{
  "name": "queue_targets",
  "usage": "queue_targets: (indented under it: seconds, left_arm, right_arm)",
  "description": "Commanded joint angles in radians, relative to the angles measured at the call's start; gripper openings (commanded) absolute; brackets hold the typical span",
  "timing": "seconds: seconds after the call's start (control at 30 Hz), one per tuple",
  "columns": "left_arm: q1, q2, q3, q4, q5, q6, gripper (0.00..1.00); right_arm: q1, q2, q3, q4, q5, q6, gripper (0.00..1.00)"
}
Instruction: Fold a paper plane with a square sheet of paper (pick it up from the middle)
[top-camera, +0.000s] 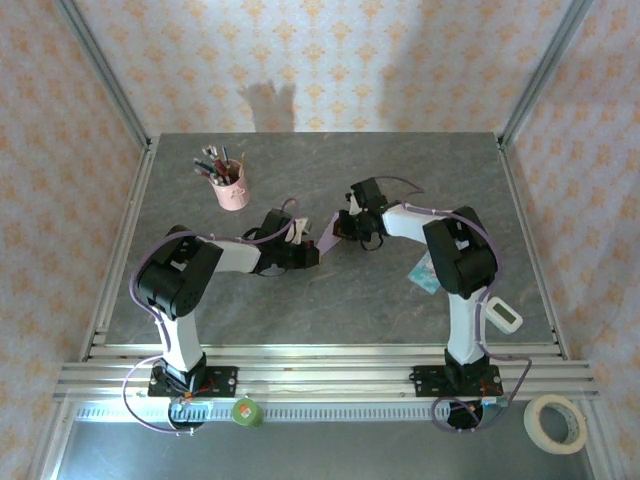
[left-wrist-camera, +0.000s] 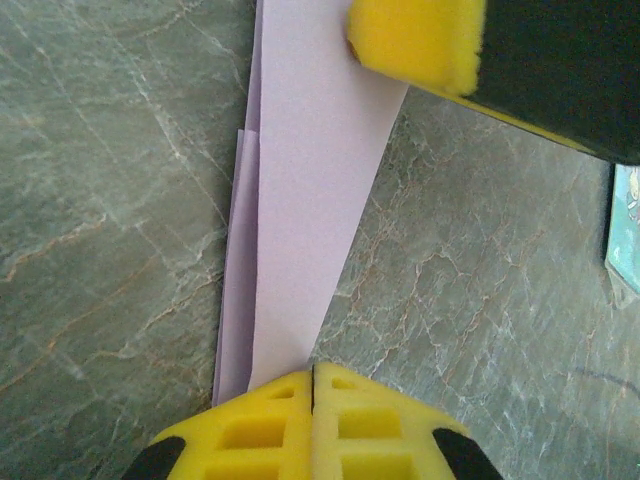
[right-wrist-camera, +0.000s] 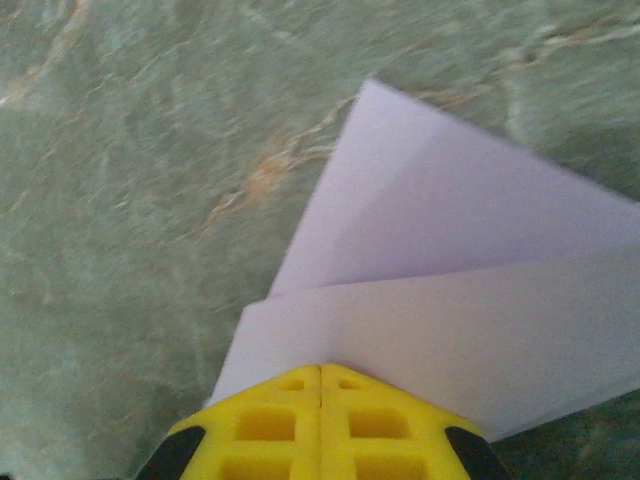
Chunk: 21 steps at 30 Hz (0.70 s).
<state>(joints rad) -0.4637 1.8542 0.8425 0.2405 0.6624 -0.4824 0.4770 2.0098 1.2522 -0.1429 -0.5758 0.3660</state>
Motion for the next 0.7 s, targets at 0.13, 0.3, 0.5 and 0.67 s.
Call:
queue_targets:
  seconds: [0.13,0.3,0.5,0.67]
  left_arm:
    - [0.006,0.026,-0.029,-0.067,-0.008,-0.008,0.00]
    - [0.006,0.025,-0.026,-0.069,-0.001,-0.005,0.00]
    - [0.006,0.005,-0.025,-0.064,0.005,-0.010,0.00]
    - [0.004,-0.081,-0.022,0.007,0.059,-0.076,0.00]
  right_arm:
    - [0.067,-0.053,-0.005,-0.034,-0.035,-0.021,0.03]
    - [0.078,-0.032,-0.029,-0.016,-0.052,-0.009,0.03]
    - [0.081,0.011,-0.015,-0.042,-0.021,-0.012,0.02]
    - [0.080,0.032,-0.029,-0.064,0.007,-0.013,0.01]
